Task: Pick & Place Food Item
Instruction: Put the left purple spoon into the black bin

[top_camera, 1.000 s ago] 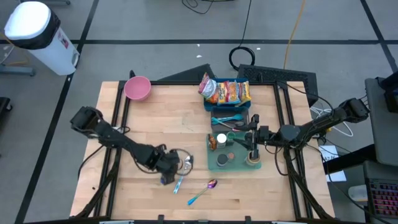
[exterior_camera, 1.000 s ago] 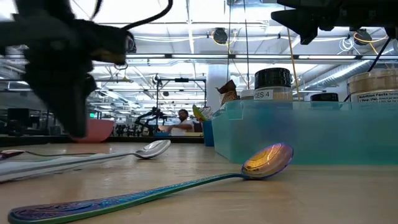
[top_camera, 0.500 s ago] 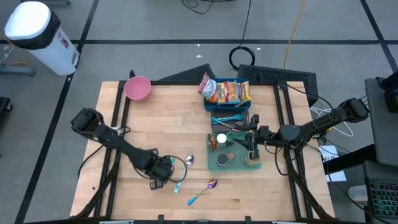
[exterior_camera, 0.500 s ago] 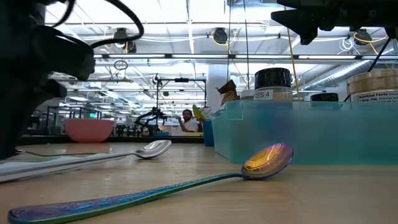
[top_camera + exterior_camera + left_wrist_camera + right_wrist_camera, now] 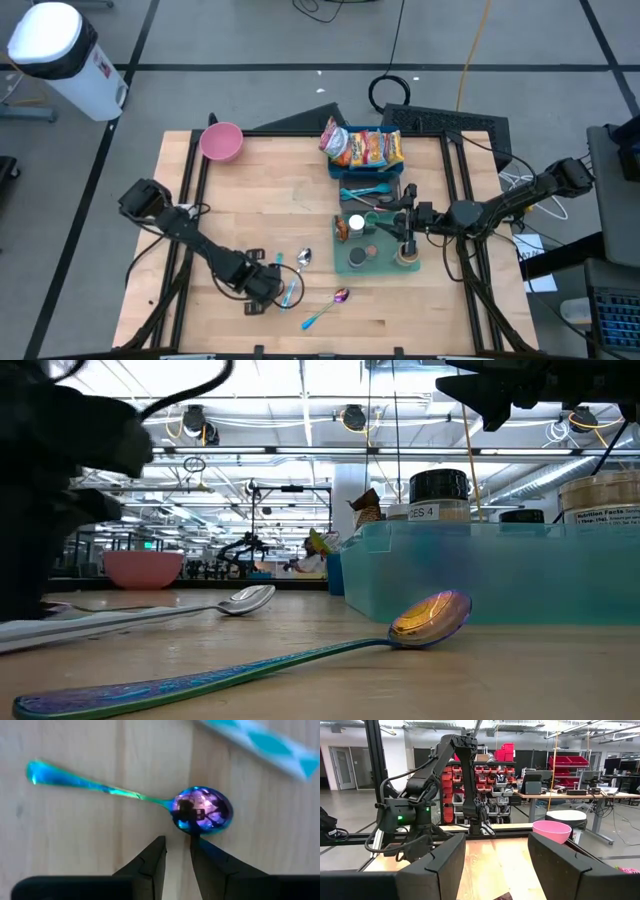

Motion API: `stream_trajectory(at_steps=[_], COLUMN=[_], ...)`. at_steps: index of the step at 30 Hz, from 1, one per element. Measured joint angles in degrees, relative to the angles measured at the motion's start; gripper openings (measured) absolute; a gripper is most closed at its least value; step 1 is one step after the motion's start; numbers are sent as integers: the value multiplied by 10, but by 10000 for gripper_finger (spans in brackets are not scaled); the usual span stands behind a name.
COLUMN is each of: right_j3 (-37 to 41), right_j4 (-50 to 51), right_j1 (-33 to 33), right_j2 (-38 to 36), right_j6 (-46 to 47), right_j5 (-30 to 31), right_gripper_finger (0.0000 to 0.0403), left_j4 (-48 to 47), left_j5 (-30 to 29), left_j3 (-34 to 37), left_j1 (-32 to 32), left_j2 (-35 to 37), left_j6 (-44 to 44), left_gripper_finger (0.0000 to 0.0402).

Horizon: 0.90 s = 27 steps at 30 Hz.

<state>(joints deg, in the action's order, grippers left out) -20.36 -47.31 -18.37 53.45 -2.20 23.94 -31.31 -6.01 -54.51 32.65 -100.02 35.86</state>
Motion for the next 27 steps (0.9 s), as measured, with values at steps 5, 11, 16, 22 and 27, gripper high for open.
stream_trajectory(at_steps=[5, 11, 16, 22, 27], right_j3=[0, 0, 0, 0, 0], right_j4=[0, 3, 4, 4, 4], right_j1=[0, 0, 0, 0, 0], right_j2=[0, 0, 0, 0, 0], right_j6=[0, 0, 0, 0, 0], right_j5=[0, 0, 0, 0, 0], right_gripper_finger=[208, 208, 208, 208, 208], left_j4=[62, 183, 172, 165, 168], left_j5=[-5, -42, -26, -77, -105], left_j3=[2, 0, -1, -1, 3], left_j1=[-17, -33, -40, -37, -43], left_j2=[-3, -3, 5, 5, 5], left_j6=[-53, -163, -242, -291, -320], left_gripper_finger=[97, 97, 97, 111, 163])
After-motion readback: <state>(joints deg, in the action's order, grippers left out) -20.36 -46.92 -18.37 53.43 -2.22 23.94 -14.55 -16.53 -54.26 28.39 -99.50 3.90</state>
